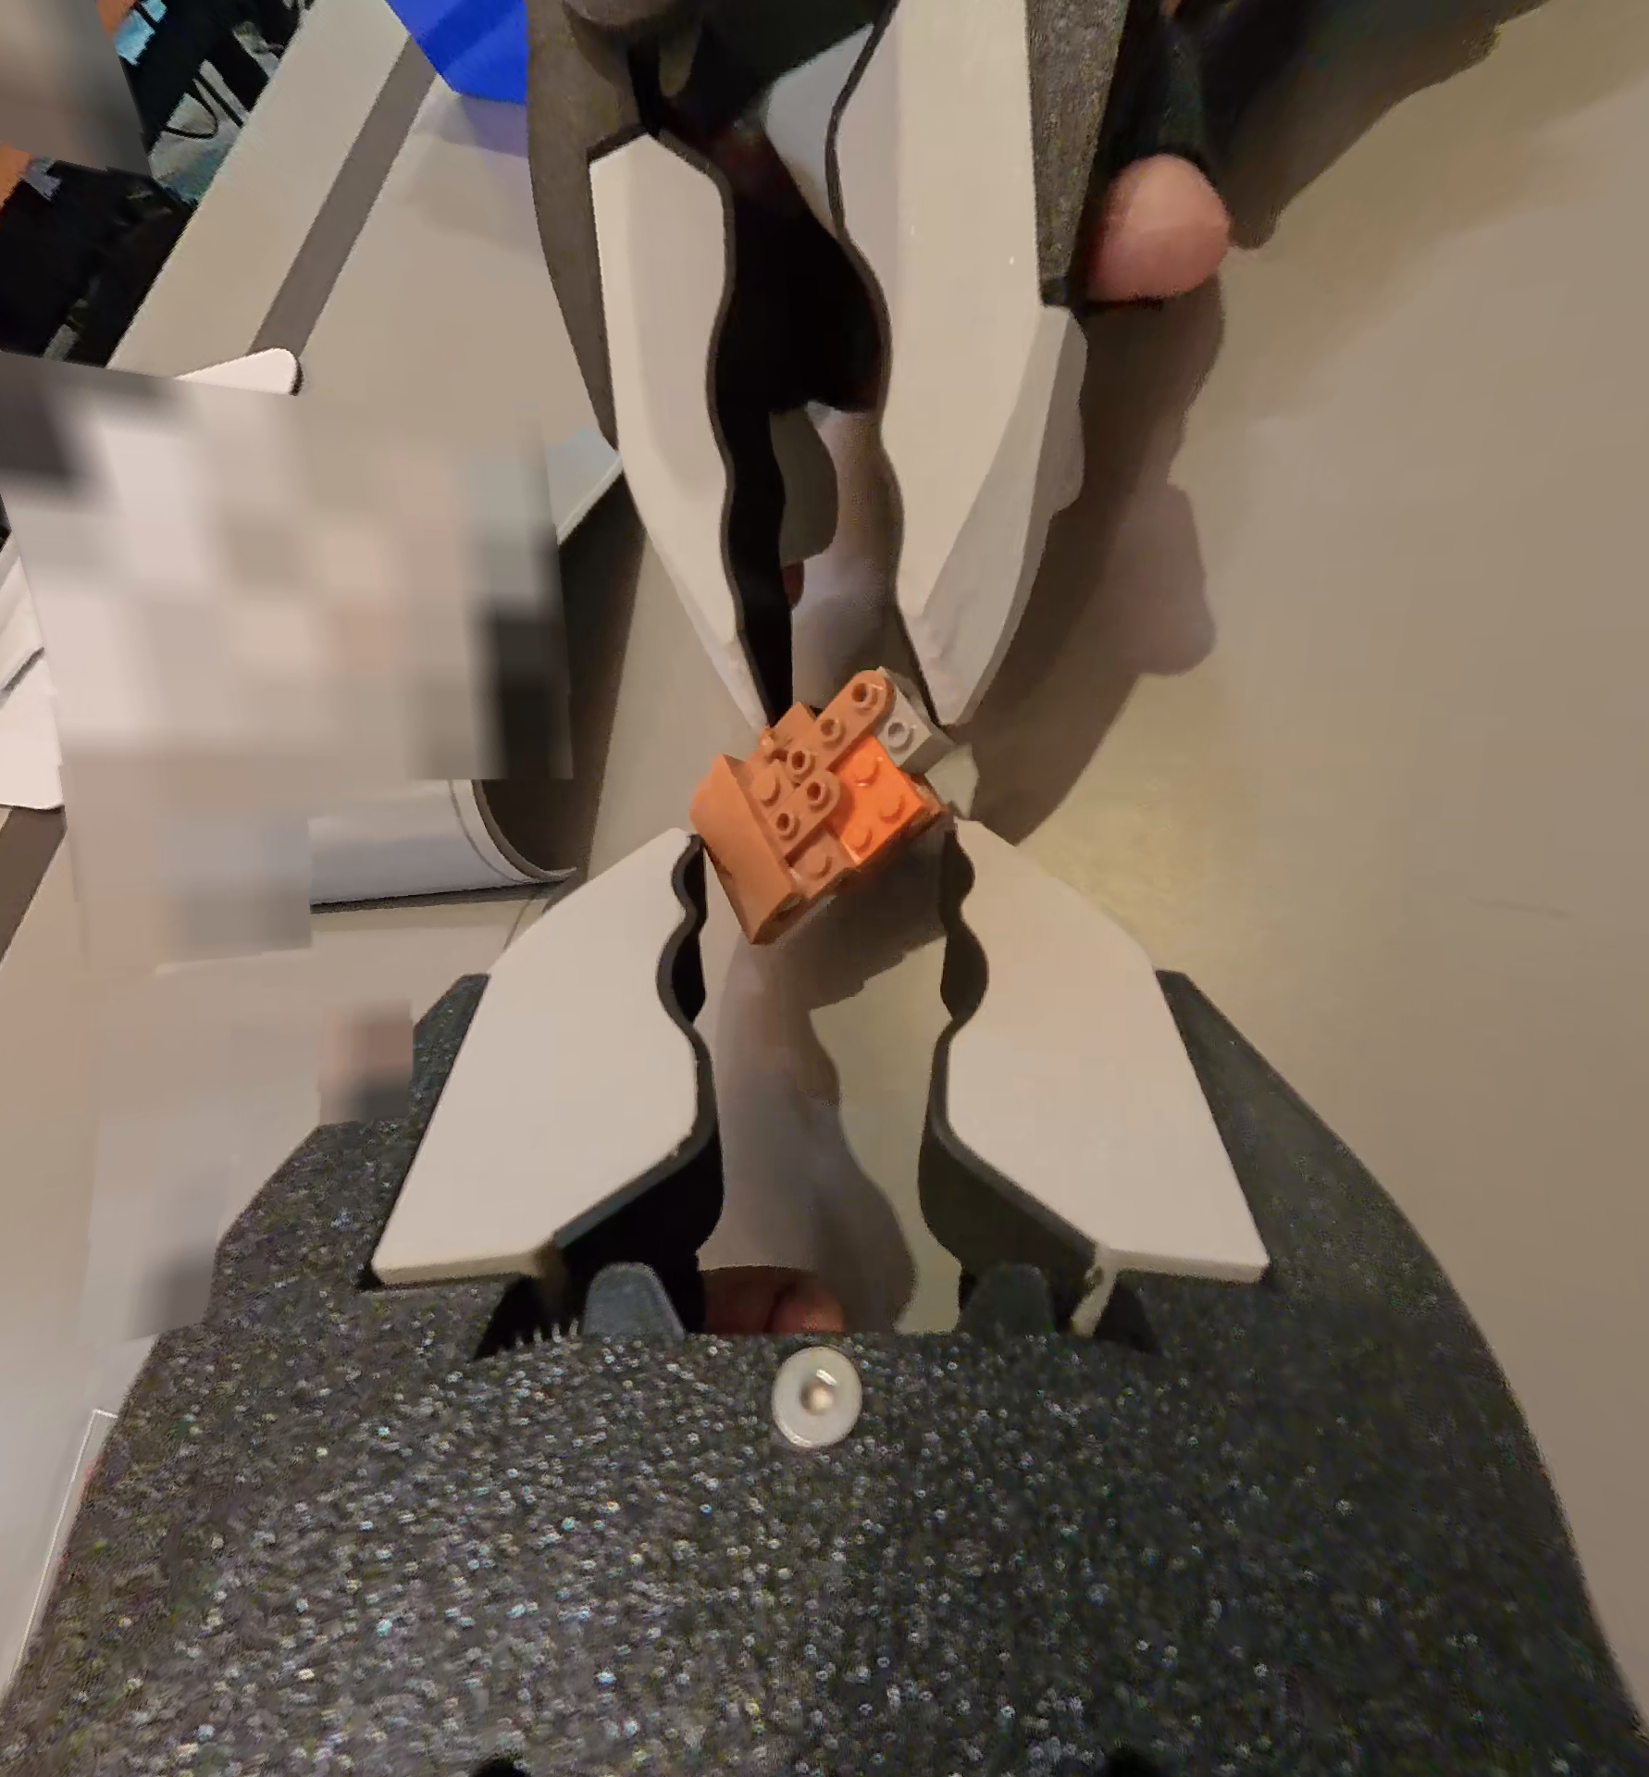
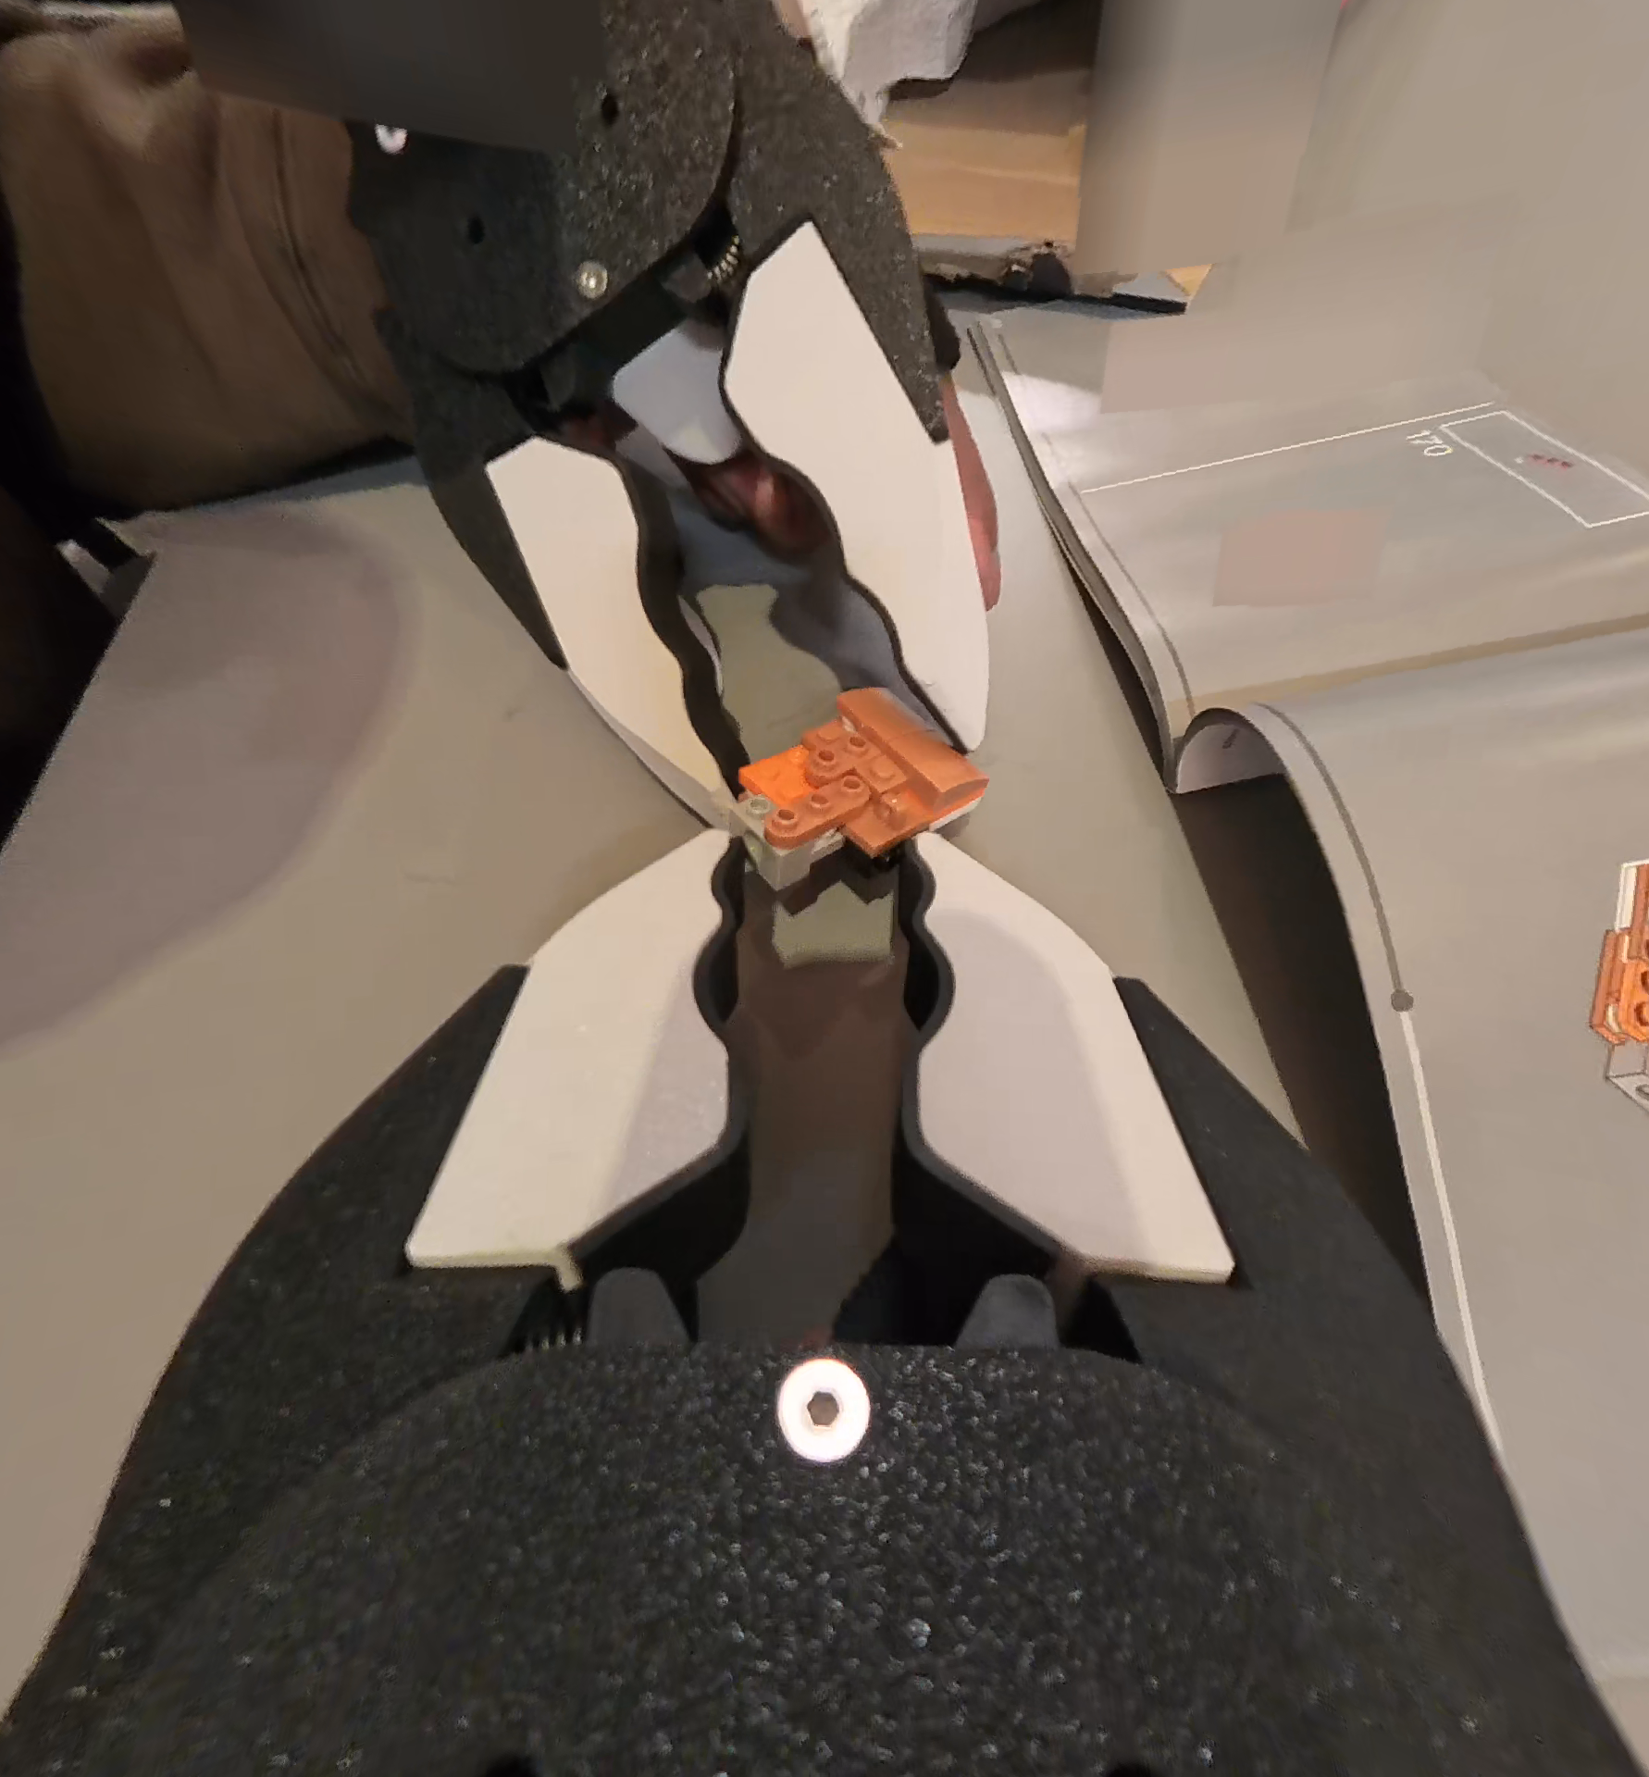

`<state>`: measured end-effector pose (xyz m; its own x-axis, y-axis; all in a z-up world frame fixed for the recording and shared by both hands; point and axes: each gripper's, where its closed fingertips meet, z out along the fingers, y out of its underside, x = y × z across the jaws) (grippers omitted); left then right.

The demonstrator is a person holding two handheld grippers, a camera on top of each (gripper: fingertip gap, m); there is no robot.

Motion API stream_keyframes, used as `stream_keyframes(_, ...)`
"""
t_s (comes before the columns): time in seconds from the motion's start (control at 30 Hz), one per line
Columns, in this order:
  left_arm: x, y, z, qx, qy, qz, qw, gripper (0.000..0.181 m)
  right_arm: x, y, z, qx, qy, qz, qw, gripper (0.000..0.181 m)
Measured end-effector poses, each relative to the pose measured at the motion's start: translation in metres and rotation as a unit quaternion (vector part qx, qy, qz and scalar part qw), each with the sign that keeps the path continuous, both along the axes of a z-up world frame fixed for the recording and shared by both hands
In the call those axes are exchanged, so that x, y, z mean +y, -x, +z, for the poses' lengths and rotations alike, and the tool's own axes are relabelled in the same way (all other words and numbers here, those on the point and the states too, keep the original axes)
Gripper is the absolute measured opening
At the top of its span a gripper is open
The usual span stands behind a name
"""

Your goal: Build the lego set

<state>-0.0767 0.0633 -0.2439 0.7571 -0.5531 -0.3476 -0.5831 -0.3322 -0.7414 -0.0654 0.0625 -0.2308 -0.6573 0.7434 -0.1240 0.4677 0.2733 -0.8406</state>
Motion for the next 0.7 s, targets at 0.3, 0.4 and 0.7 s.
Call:
stream_keyframes(0.3,0.009,-0.004,0.009,0.01,-0.054,0.008,0.998,0.031,0.011,0.008,0.013,-0.006,0.08,-0.052,0.995,0.029)
stream_keyframes(0.4,0.01,-0.003,0.003,0.025,-0.045,0.012,0.999,0.027,0.013,0.008,0.011,-0.015,0.084,-0.058,0.995,0.028)
stream_keyframes(0.7,0.008,0.001,0.009,-0.004,-0.035,0.023,0.999,0.034,0.016,0.006,0.003,-0.023,0.044,-0.065,0.997,0.028)
